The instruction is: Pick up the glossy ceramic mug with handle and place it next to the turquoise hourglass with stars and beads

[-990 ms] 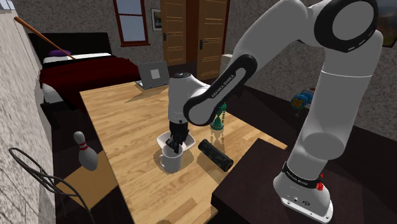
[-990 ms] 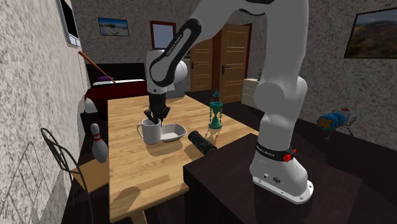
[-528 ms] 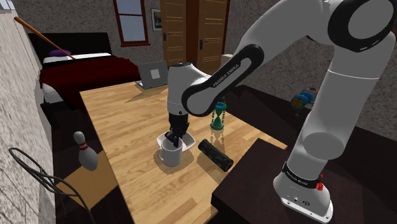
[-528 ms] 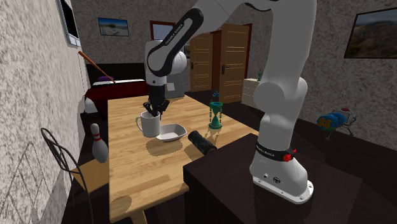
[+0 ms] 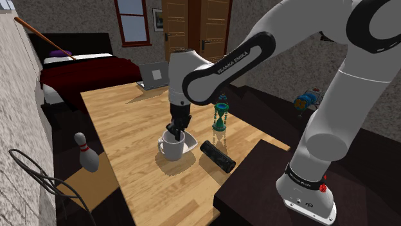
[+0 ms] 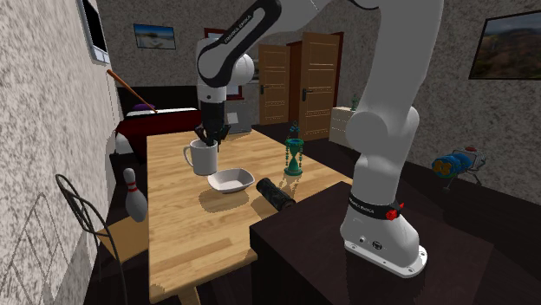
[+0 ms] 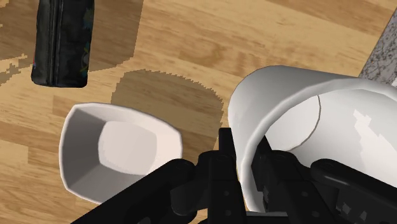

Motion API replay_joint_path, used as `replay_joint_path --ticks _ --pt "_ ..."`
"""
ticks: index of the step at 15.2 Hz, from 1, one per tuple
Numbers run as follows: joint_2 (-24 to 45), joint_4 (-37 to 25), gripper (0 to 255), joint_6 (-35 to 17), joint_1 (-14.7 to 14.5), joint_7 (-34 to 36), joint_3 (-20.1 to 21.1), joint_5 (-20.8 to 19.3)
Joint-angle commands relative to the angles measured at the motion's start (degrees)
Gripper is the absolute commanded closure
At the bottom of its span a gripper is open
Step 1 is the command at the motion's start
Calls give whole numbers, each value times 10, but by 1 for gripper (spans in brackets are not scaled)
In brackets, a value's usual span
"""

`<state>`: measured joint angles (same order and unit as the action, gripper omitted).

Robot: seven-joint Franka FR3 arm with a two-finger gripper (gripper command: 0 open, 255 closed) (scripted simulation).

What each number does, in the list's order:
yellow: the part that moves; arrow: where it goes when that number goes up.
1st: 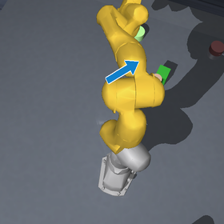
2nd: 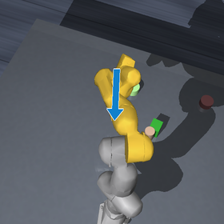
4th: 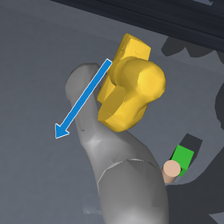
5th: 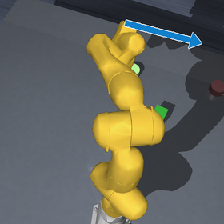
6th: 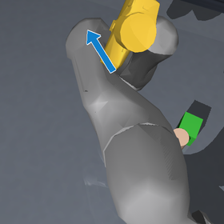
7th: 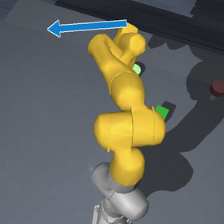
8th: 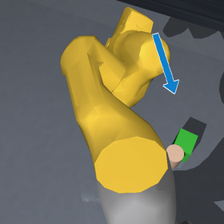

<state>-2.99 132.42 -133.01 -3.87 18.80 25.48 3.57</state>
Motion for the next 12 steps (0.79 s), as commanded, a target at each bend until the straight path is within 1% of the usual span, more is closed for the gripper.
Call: replay_joint_path --ticks 1,12 --pt "-9 -7 255 15 0 -3 -1 4" --pt "-52 -54 255 102 0 -14 -7 21"
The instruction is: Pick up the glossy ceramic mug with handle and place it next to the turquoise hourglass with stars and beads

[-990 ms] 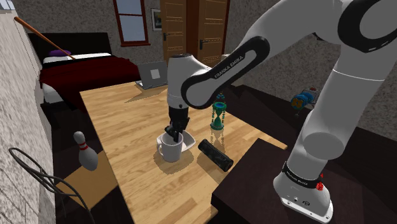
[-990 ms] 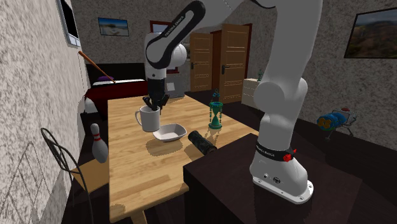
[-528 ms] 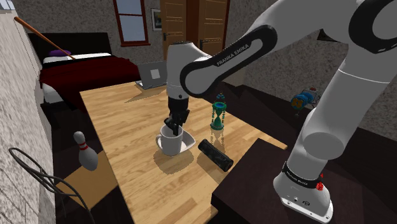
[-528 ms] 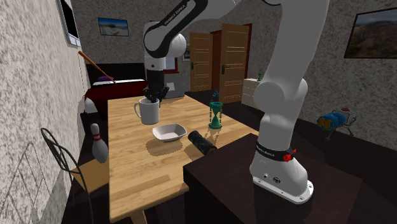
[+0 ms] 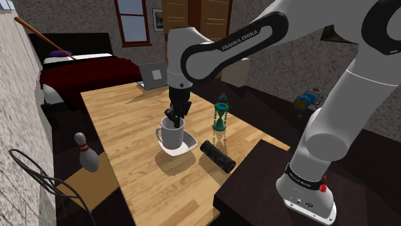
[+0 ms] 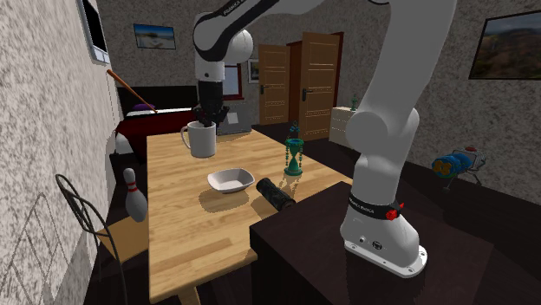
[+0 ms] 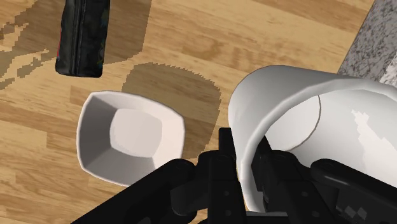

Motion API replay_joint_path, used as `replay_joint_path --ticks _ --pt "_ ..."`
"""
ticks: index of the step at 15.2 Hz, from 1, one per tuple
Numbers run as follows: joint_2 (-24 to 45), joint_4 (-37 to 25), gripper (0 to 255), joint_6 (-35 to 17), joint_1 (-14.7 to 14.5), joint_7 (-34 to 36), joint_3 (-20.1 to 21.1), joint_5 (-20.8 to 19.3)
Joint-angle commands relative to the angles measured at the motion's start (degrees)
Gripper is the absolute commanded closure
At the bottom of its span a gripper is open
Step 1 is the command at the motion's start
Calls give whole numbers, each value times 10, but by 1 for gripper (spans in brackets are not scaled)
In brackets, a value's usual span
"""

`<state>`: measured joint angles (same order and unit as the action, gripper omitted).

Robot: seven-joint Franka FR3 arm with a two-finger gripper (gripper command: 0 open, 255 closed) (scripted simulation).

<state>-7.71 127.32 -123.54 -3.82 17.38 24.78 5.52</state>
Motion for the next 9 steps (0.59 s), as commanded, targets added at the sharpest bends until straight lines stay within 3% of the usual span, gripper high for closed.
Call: replay_joint_path --ticks 1,9 --pt "-7 -8 255 16 0 -1 -1 3" --pt "-27 -53 255 78 0 -4 -6 8"
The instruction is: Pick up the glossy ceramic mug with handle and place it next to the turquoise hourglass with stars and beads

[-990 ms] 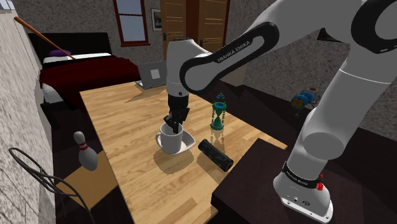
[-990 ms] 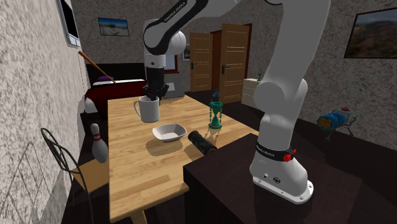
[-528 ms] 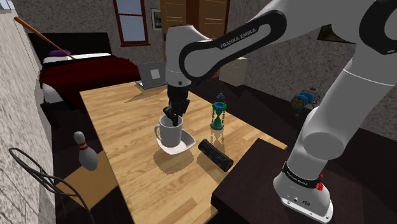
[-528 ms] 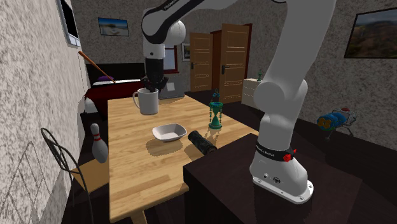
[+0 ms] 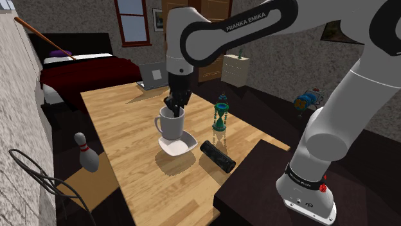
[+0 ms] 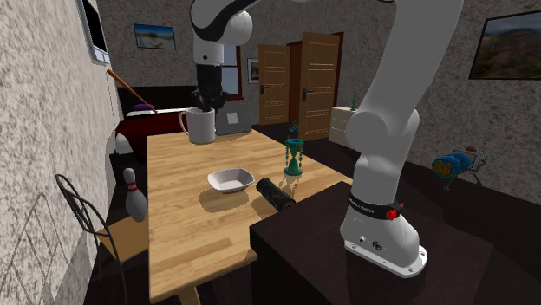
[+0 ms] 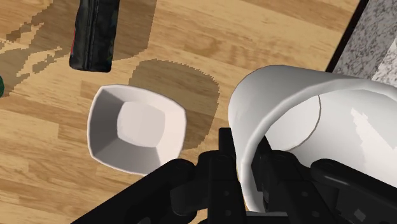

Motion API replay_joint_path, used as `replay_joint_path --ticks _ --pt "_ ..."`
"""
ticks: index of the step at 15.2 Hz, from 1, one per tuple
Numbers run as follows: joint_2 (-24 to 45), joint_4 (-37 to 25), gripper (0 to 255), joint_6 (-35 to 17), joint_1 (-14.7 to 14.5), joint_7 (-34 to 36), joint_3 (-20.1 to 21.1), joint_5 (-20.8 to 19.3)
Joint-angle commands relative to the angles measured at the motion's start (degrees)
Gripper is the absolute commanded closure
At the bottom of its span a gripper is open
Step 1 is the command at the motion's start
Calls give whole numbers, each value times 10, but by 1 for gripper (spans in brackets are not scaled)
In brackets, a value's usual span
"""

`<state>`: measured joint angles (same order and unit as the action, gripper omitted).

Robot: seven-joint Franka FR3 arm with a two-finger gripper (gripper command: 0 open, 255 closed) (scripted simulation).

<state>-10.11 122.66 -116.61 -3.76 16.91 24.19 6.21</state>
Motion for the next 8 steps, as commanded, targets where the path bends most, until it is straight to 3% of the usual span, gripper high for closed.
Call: replay_joint_path --ticks 1,8 --pt "-4 -12 255 16 0 0 -1 1" --pt "-13 -57 255 70 1 0 -5 2"
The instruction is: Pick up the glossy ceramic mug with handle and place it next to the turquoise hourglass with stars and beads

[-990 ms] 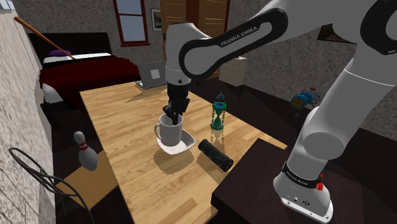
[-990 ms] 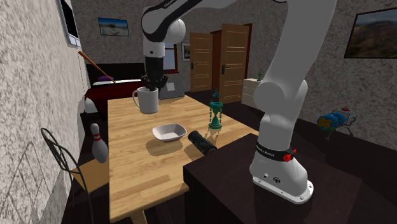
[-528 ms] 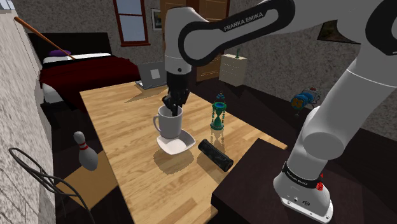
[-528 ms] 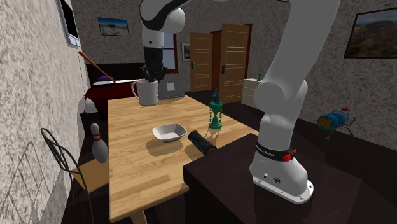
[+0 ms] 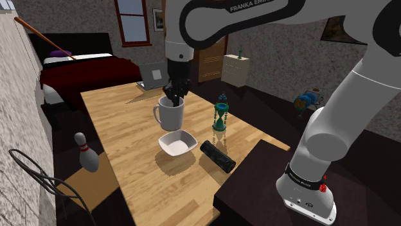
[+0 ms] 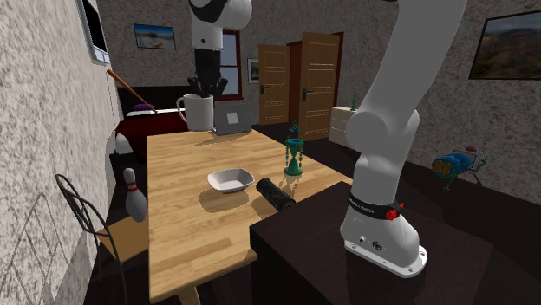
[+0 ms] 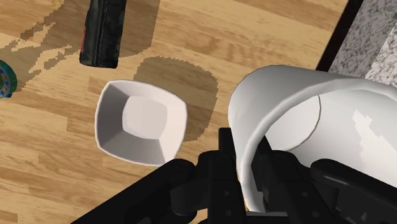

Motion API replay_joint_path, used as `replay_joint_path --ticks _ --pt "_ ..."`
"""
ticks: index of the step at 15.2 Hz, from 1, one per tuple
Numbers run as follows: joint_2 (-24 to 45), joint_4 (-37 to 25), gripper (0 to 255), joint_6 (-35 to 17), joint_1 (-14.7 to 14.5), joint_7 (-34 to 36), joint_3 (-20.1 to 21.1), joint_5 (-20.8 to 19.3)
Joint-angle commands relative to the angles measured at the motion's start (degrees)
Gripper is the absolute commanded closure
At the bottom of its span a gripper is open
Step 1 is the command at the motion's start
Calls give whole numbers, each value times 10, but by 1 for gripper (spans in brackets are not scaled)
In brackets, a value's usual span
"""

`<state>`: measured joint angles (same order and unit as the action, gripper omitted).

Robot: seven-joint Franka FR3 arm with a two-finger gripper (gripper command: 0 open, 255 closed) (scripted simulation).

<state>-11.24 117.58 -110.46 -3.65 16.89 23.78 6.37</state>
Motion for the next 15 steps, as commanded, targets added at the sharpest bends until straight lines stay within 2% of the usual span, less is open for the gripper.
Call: replay_joint_path --ticks 1,8,15 --pt "-4 -3 255 9 6 -15 -10 1" --pt "-5 2 255 12 45 -113 -71 -6" --pt "23 -25 255 17 86 -203 -126 -19"
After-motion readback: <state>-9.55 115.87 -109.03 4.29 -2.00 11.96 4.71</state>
